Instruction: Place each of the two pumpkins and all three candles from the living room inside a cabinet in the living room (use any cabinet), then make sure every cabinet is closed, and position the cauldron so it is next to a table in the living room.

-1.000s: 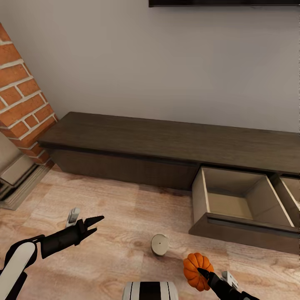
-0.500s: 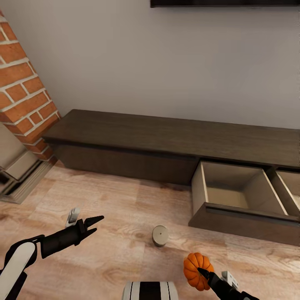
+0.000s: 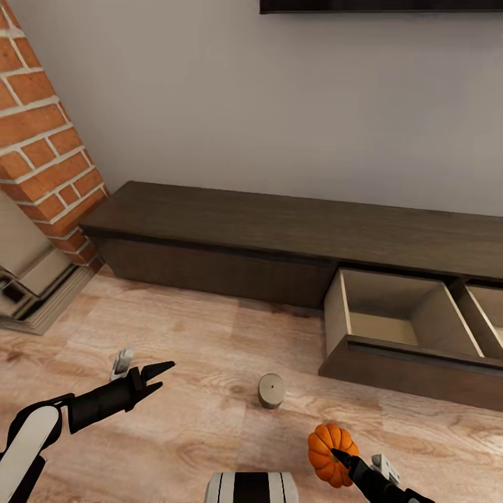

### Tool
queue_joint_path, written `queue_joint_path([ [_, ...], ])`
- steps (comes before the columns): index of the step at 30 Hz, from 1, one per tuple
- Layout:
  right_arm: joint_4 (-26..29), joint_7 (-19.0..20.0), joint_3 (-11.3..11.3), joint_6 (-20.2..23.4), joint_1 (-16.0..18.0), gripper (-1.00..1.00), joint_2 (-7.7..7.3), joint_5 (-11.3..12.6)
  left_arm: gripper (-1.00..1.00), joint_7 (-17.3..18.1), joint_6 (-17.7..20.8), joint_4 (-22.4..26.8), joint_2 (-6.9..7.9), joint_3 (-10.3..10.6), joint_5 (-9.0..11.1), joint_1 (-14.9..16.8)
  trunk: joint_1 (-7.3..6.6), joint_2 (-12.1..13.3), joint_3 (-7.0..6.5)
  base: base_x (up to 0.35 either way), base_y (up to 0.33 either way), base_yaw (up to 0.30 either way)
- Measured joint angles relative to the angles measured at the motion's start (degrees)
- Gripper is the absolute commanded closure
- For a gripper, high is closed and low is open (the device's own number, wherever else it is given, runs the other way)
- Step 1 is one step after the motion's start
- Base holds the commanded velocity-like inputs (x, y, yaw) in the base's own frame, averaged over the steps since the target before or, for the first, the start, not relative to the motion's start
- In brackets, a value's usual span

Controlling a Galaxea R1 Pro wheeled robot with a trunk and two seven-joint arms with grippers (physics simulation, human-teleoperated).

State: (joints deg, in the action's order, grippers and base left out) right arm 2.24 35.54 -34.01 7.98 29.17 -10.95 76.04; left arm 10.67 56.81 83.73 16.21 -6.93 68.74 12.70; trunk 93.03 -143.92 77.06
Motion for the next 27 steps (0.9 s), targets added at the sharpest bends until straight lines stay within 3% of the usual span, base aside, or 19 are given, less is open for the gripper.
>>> queue_joint_path([
  [7, 0.0, -0.15, -0.01, 0.05, 0.0, 1.0, 0.09, 0.0, -1.0, -0.15, 0.08, 2.78, 0.05, -0.15, 0.52, 0.0, 0.0, 0.0, -0.05, 0.0, 0.0, 0.257],
  [11, 0.01, -0.07, 0.12, 0.06, 0.01, 1.0, 0.09, 0.04, -1.0, -0.46, 0.09, 2.84, 0.59, -0.2, 5.65, 0.01, -0.08, 0.04, -0.71, 0.0, 0.0, 0.266],
  [14, 0.01, -0.06, 0.06, 0.06, 0.01, 1.0, 0.09, -0.03, -1.0, -0.59, 0.09, 2.81, 1.26, -0.02, 7.1, 0.0, -0.16, 0.08, -1.38, 0.0, 0.0, 0.266],
  [27, 0.0, -0.06, -0.01, 0.12, 0.0, 1.0, 0.09, -0.09, -1.0, -0.84, 0.1, 2.68, 1.55, -0.12, 7.58, -0.01, -0.49, 0.25, -4.26, 0.0, 0.0, 0.267],
])
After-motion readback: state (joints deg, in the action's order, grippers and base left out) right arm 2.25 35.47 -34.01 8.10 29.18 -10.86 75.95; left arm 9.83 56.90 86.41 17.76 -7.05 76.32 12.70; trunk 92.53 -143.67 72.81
